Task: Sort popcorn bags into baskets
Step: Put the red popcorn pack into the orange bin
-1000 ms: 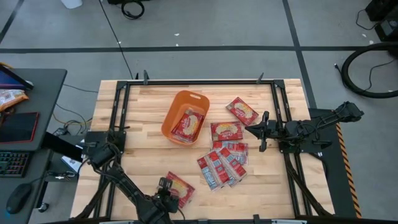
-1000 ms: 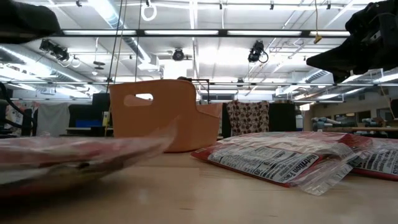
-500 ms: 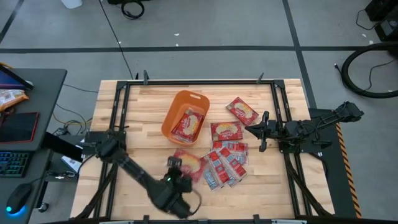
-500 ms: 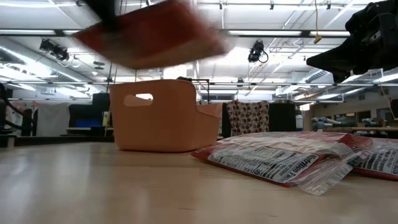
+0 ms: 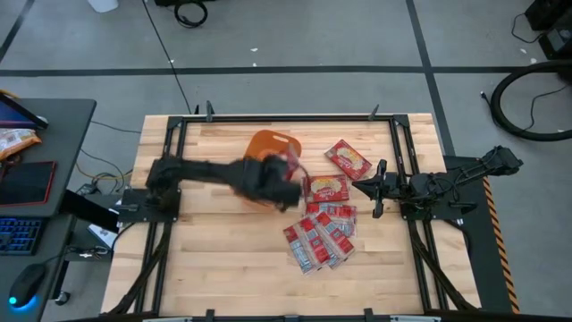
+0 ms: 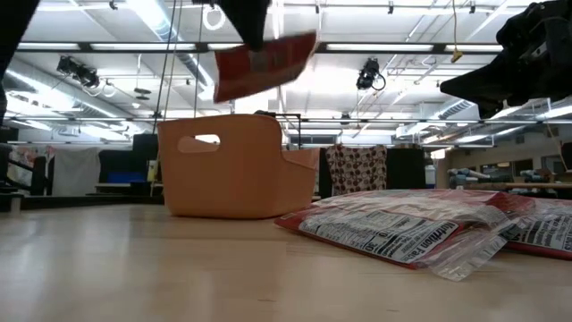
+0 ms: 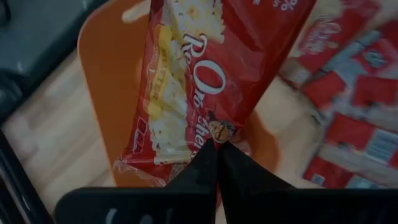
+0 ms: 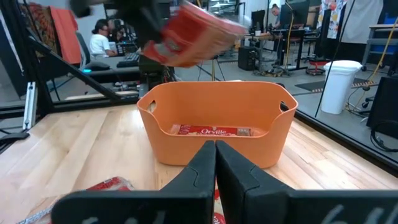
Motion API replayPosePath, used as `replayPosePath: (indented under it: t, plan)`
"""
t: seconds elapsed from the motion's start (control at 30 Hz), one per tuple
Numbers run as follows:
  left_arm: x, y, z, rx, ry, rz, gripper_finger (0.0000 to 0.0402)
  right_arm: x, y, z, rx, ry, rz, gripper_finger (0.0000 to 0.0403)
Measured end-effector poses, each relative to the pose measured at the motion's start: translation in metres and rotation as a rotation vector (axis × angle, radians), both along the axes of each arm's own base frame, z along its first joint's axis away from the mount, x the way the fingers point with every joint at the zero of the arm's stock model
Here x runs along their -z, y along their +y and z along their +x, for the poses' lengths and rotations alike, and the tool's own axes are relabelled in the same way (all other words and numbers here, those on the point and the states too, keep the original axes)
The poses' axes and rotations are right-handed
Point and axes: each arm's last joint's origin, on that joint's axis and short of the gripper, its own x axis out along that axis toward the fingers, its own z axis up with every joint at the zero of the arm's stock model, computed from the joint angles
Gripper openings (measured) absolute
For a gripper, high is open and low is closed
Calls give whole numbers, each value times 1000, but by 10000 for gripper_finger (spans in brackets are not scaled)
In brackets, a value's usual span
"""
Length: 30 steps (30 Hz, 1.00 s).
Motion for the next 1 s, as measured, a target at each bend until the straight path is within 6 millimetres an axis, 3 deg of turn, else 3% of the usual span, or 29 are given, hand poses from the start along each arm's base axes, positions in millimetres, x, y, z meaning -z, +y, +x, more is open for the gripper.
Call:
replayPosePath:
  t: [0.17,0.3,0.5,0.6,0.8,1.0]
  plan:
    - [7,44,7,-62,48,-46,8,0,0,0,0,-2,1,16]
    - [26,70,9,-130,81,-95,8,-1,0,0,0,-6,2,16]
    - [76,92,14,-166,114,-205,9,-1,0,0,0,-12,4,16]
    - [91,98,13,-154,134,-210,20,-2,0,0,0,-17,5,16]
    - [88,102,14,-82,144,-193,95,-2,0,0,0,-20,6,16]
    - [67,84,16,246,224,-129,148,-2,0,0,0,-22,7,16]
